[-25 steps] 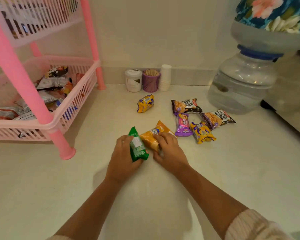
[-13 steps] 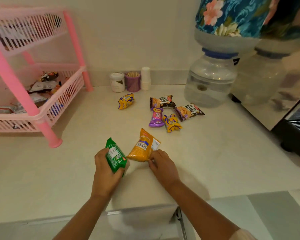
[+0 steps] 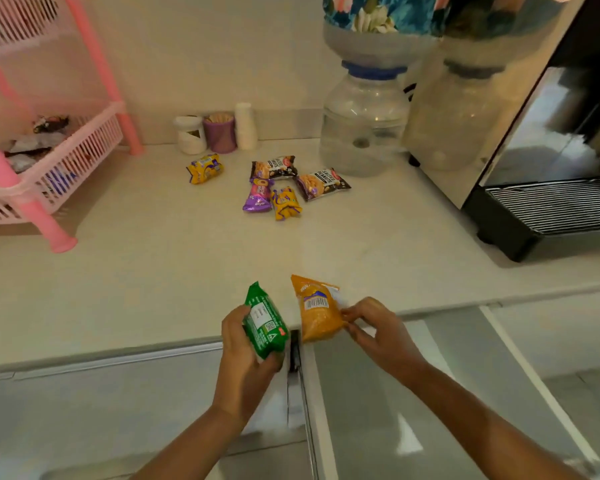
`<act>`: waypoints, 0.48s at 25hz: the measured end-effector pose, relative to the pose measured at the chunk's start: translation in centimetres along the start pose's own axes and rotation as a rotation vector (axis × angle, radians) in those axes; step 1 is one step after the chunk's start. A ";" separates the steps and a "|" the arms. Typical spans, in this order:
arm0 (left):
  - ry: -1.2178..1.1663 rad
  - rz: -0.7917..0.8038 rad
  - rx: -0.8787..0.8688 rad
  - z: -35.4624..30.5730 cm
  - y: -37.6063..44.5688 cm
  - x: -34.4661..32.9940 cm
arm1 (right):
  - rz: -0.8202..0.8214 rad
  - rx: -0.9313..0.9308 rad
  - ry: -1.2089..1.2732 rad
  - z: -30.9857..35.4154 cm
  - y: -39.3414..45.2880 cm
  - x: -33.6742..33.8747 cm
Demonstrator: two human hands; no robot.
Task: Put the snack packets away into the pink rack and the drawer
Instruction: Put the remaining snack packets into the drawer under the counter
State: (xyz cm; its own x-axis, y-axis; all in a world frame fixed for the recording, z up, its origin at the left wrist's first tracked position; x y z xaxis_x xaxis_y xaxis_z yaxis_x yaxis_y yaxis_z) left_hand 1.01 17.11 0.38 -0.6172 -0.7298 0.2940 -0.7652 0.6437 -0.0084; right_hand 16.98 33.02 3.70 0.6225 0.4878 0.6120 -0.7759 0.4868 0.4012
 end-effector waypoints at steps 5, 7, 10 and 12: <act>-0.006 0.309 -0.114 -1.5 -5.9 -8.7 | 0.101 0.044 -0.111 -1.3 -5.3 6.9; 0.003 0.420 -0.060 -0.6 -7.4 -11.9 | 0.144 0.001 -0.121 -2.6 -8.2 8.3; 0.065 0.361 0.011 1.0 -8.1 -15.0 | 0.187 -0.110 -0.124 -5.9 -12.1 8.6; 0.148 0.284 0.105 2.4 -7.7 -16.9 | 0.202 -0.217 -0.150 -8.8 -14.0 8.2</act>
State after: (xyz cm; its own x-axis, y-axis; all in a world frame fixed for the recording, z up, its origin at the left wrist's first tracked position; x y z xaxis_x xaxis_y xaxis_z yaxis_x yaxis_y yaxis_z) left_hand 16.87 23.97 -6.81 -0.7810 -0.4786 0.4012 -0.5860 0.7838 -0.2058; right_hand 33.88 36.61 -2.91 0.4236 0.4858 0.7646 -0.8322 0.5421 0.1165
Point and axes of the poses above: each hand's wrist, its own y-axis towards the middle knuckle, its own x-axis out of the back of the hand, z = x × y, the point moved 9 cm from there along y, towards the middle knuckle, and after that the axes turned 11 degrees about x, right-handed, at the moved point
